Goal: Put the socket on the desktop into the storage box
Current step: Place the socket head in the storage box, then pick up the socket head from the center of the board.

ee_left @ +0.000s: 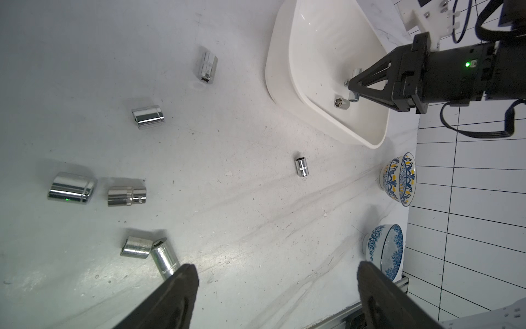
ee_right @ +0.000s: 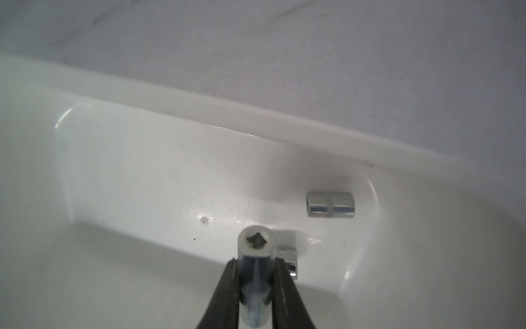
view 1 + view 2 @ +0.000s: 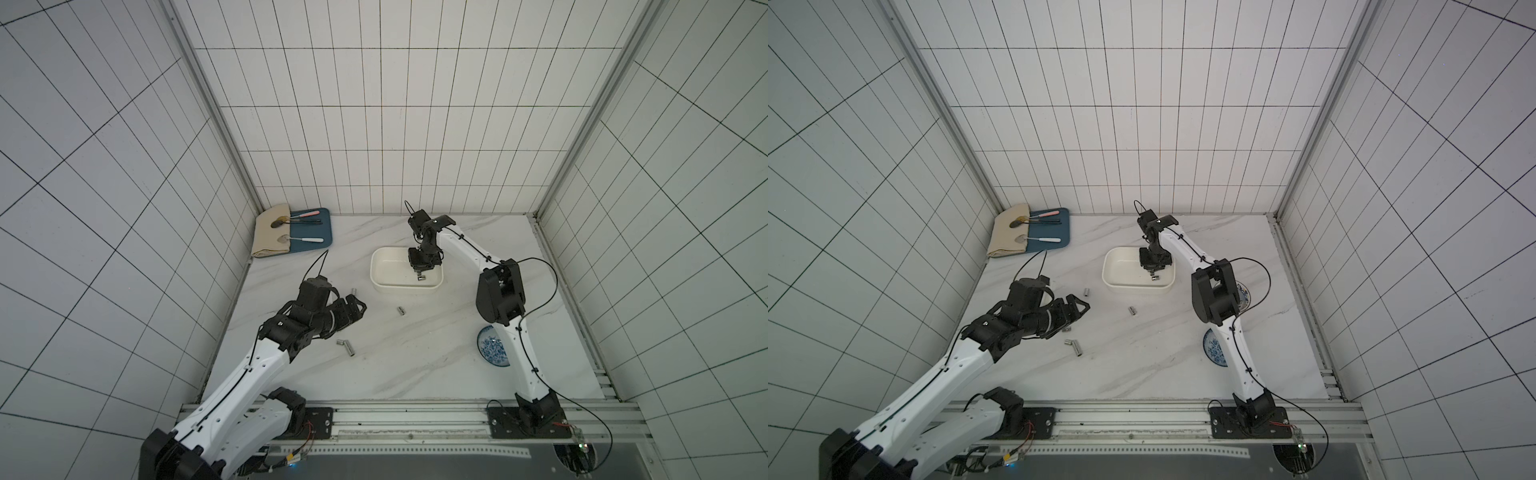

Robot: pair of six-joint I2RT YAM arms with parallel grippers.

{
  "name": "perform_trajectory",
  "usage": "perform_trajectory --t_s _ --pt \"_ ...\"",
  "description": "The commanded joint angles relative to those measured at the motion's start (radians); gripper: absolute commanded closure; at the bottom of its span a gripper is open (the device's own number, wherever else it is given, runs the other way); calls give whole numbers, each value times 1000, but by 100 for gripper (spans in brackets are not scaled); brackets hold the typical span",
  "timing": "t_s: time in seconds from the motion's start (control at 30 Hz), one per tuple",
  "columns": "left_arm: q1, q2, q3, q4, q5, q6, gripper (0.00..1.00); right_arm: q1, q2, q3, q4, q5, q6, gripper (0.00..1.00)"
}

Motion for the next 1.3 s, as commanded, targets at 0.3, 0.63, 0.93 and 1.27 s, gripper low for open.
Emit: perform_trajectory --t_s 0.3,0.63,0.93,1.27 --pt "11 -28 -19 -11 5 5 9 -8 8 50 -25 -10 16 62" --pt "10 -33 -11 -19 7 10 9 7 -92 -36 -12 17 7 62" --pt "24 -65 12 -52 -40 44 9 36 -279 -240 55 12 7 57" --pt "25 -37 42 -67 -34 84 9 115 -510 -511 156 -14 9 57"
